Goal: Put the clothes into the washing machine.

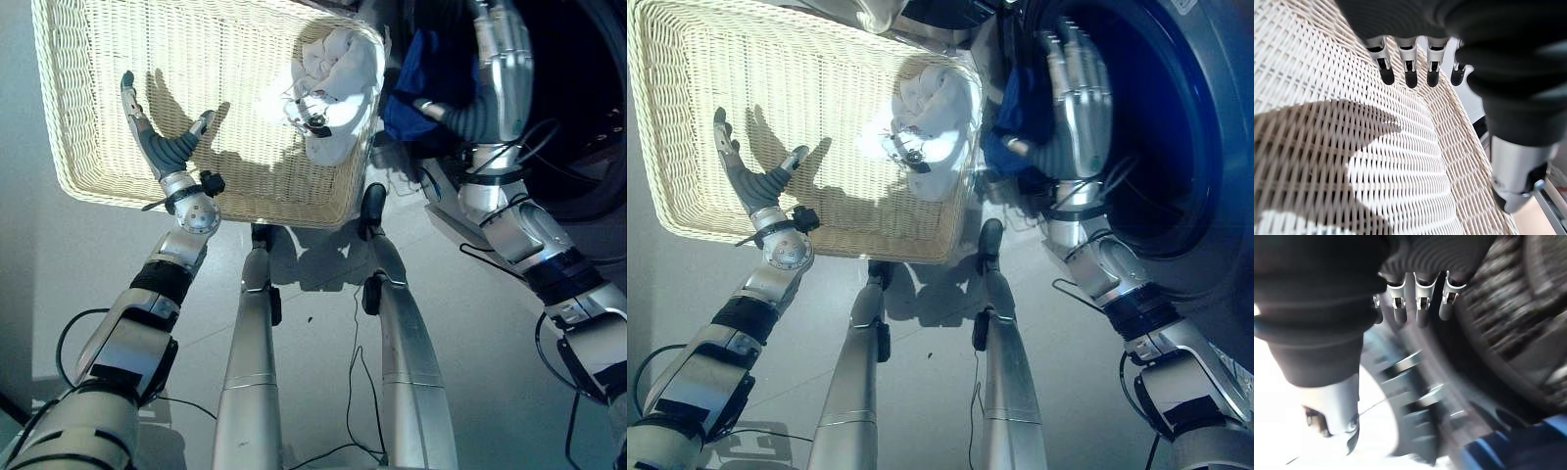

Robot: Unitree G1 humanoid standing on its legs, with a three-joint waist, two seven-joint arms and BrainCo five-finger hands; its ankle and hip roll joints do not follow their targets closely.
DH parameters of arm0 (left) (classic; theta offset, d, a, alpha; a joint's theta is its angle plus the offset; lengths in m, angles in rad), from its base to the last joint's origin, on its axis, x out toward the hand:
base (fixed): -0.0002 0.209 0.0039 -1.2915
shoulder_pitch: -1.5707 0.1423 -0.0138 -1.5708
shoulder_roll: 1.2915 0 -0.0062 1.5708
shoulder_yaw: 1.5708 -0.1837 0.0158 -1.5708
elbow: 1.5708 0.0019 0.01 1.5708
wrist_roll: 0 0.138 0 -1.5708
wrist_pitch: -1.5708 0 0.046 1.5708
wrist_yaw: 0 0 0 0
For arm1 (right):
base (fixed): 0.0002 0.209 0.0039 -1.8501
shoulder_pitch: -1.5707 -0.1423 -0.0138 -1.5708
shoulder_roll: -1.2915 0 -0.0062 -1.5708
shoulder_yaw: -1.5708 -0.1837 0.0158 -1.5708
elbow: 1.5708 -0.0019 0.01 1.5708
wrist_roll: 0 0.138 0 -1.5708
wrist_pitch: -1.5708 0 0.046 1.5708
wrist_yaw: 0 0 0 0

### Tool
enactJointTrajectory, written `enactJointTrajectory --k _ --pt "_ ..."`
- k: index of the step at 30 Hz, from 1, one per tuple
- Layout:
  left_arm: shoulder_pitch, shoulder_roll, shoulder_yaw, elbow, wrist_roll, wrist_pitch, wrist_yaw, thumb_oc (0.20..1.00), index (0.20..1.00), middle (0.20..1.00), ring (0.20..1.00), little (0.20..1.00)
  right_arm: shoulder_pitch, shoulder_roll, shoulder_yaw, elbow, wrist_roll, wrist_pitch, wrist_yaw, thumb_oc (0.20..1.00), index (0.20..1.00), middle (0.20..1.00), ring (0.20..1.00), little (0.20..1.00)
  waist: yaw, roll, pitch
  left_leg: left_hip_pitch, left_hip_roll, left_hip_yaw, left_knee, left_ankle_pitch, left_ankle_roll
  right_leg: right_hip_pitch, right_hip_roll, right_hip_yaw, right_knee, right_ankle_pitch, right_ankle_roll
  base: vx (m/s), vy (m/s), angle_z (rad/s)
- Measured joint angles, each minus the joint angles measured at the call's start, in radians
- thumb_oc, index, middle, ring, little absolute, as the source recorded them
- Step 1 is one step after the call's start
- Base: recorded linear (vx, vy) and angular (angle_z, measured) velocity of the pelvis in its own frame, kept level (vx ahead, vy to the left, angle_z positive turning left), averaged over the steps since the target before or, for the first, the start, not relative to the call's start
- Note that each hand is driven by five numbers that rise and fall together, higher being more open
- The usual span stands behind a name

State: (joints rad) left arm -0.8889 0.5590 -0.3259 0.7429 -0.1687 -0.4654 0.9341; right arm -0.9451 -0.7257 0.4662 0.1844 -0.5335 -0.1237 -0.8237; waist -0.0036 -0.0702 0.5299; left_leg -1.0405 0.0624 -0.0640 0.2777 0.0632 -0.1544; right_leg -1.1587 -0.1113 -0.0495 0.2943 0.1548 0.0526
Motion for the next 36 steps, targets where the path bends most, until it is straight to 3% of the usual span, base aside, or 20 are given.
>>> enactJointTrajectory --k 4,10,15,21,22,28,36 --pt "-0.015 -0.001 0.002 0.032 0.000 0.001 -0.004 1.000 1.000 1.000 1.000 1.000 -0.098 0.006 0.069 -0.028 -0.005 -0.010 0.088 1.000 1.000 1.000 1.000 1.000 0.008 0.002 0.000 0.009 0.001 -0.001 -0.009 0.005 -0.005 -0.003 0.001 -0.001 0.016 -0.008 -0.008 0.00 0.000 0.00" --pt "-0.032 -0.008 0.003 0.036 -0.001 0.001 -0.014 1.000 1.000 1.000 1.000 1.000 -0.177 0.025 0.139 -0.029 -0.005 -0.006 0.146 1.000 1.000 1.000 1.000 1.000 0.035 0.003 0.000 0.014 0.003 -0.007 -0.012 0.009 -0.010 -0.007 0.001 -0.005 0.036 -0.019 -0.015 0.00 -0.001 0.01" --pt "-0.035 -0.019 0.003 0.036 0.000 0.001 -0.025 1.000 1.000 1.000 1.000 1.000 -0.217 0.051 0.182 -0.029 -0.004 0.023 0.230 1.000 1.000 1.000 1.000 1.000 0.049 0.003 -0.001 0.014 0.004 -0.022 -0.015 0.012 -0.015 -0.009 0.000 -0.016 0.053 -0.031 -0.018 0.00 -0.011 0.04" --pt "-0.059 -0.020 0.001 0.062 -0.001 0.001 -0.048 1.000 1.000 1.000 1.000 1.000 -0.282 0.057 0.272 -0.022 0.006 0.178 0.385 1.000 1.000 1.000 1.000 1.000 0.066 0.004 -0.001 0.016 0.005 -0.027 -0.020 0.019 -0.020 -0.010 0.000 -0.023 0.060 -0.033 -0.019 0.00 -0.003 0.01" --pt "-0.067 -0.017 0.002 0.065 -0.001 0.001 -0.054 1.000 1.000 1.000 1.000 1.000 -0.298 0.060 0.303 -0.003 0.017 0.229 0.430 1.000 1.000 1.000 1.000 1.000 0.074 0.004 -0.001 0.018 0.006 -0.028 -0.020 0.020 -0.021 -0.009 0.000 -0.024 0.064 -0.034 -0.020 0.00 0.000 0.00" --pt "-0.086 -0.008 -0.009 0.068 -0.002 0.014 -0.078 1.000 1.000 1.000 1.000 1.000 -0.323 0.096 0.397 0.120 0.076 0.387 0.607 1.000 1.000 1.000 1.000 1.000 0.080 0.004 -0.001 0.017 0.007 -0.048 -0.023 0.033 -0.027 -0.004 -0.003 -0.044 0.069 -0.035 -0.021 0.01 -0.022 0.05" --pt "-0.114 -0.009 -0.046 0.071 -0.003 0.030 -0.087 1.000 1.000 1.000 1.000 1.000 -0.338 0.132 0.415 0.221 0.053 0.511 0.725 1.000 1.000 1.000 1.000 1.000 0.099 0.004 -0.001 0.017 0.007 -0.052 -0.023 0.037 -0.028 0.000 -0.004 -0.049 0.069 -0.034 -0.021 0.00 0.000 0.00"
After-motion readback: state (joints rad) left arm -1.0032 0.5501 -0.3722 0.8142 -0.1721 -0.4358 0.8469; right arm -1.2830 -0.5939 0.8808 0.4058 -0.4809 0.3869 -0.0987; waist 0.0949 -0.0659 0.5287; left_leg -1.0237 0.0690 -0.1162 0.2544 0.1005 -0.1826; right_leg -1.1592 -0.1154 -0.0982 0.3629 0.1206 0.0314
